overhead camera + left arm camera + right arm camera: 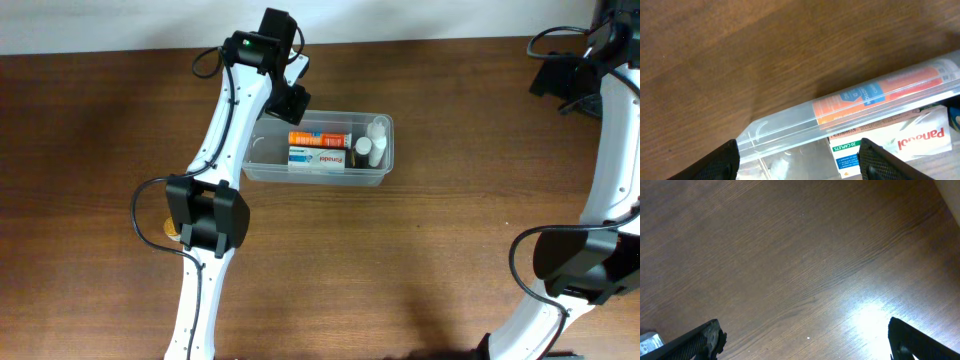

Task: Pack container
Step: 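Raise the left gripper up from the container, then move the left gripper down to the amber-capped jar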

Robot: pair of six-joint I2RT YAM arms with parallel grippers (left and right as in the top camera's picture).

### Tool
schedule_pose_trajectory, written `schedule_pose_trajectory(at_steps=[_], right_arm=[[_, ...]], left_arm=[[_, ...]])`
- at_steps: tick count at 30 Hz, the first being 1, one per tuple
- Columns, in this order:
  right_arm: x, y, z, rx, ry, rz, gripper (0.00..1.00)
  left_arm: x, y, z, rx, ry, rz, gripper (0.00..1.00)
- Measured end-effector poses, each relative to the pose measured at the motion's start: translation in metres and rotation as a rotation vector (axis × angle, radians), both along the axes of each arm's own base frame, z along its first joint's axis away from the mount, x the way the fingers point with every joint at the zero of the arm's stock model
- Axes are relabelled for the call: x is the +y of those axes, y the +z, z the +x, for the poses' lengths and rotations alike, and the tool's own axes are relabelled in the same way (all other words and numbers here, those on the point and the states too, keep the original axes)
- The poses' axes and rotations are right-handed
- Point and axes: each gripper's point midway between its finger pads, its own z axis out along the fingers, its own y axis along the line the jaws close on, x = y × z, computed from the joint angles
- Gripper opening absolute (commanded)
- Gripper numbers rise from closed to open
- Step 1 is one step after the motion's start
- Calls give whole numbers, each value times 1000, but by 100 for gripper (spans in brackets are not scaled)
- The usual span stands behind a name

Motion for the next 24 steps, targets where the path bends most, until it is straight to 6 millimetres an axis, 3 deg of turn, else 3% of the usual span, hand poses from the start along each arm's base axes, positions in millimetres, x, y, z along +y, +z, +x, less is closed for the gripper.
schedule_pose_trajectory(at_steps=[9,12,13,15,24], right_arm=[[0,0,0,0,0,0,98],[0,0,0,0,0,0,98],[0,0,0,0,0,0,98],[0,0,0,0,0,0,98],[0,0,0,0,0,0,98]], left_arm=[[1,-1,-4,17,4,4,77],[1,-1,-4,17,9,2,87],[1,0,-5,20,13,2,96],[2,7,-8,23,14,3,99],[12,101,-18,-140,35,-45,99]])
